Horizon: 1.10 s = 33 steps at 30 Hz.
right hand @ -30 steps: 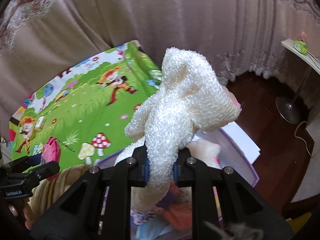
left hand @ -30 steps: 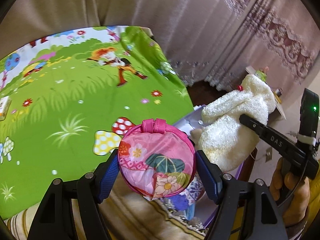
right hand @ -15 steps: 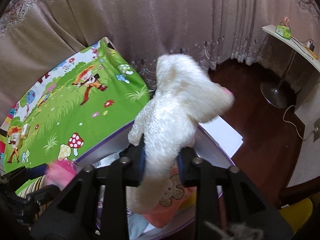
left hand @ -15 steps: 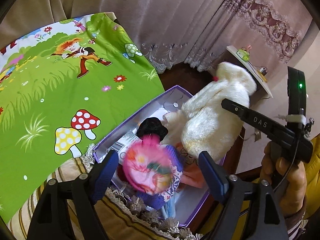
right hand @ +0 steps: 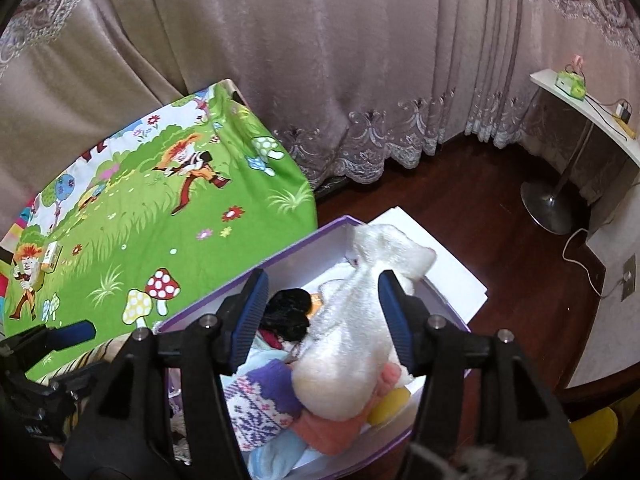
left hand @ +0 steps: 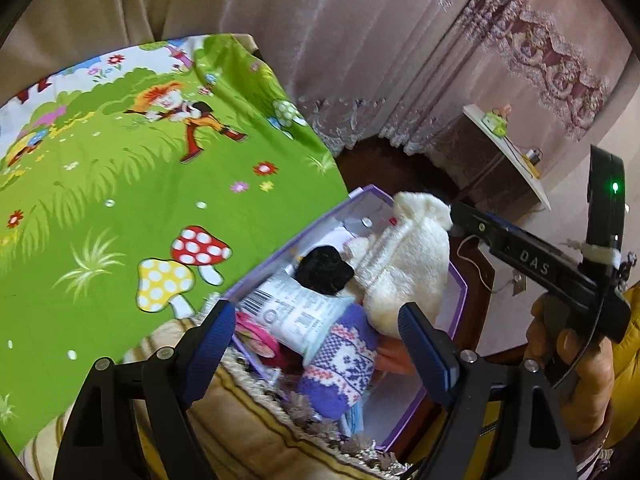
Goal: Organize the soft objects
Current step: 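Open both tools to drop the pouch and sock into the box, then move both open tools back to the sponge block and tissue pack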
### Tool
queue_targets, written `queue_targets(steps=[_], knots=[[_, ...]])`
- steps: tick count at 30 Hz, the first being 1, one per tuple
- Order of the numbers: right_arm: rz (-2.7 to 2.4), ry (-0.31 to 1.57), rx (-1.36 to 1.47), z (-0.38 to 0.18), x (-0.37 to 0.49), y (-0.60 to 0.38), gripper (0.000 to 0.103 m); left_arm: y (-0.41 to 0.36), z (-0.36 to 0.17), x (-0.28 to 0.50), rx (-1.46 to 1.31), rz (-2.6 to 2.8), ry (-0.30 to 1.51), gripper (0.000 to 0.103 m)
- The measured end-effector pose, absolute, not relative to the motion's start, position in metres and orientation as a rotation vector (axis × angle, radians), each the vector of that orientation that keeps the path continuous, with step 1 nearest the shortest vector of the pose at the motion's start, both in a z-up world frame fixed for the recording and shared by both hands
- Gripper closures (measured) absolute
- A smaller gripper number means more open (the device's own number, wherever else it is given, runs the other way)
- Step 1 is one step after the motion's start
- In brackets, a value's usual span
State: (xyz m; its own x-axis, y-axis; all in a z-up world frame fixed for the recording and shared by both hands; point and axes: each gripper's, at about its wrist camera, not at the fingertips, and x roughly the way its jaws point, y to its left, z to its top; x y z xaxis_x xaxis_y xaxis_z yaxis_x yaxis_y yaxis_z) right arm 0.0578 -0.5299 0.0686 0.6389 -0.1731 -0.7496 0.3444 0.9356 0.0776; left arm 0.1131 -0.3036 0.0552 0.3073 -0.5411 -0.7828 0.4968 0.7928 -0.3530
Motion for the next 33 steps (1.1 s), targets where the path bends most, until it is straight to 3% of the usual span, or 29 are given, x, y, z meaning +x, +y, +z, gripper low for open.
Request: queue_targets(steps=[20, 33], knots=[[-0.123, 0.811, 0.112, 0.094, 0.108, -0.44, 0.035, -0.16, 0.071, 0.158, -0.169, -0.44, 0.973, 0.019], [0.091, 0.82, 0.028, 0.108, 0.18, -0.334, 0.03, -0.017, 0.075, 0.194, -0.226, -0.19, 0.931, 0.019]])
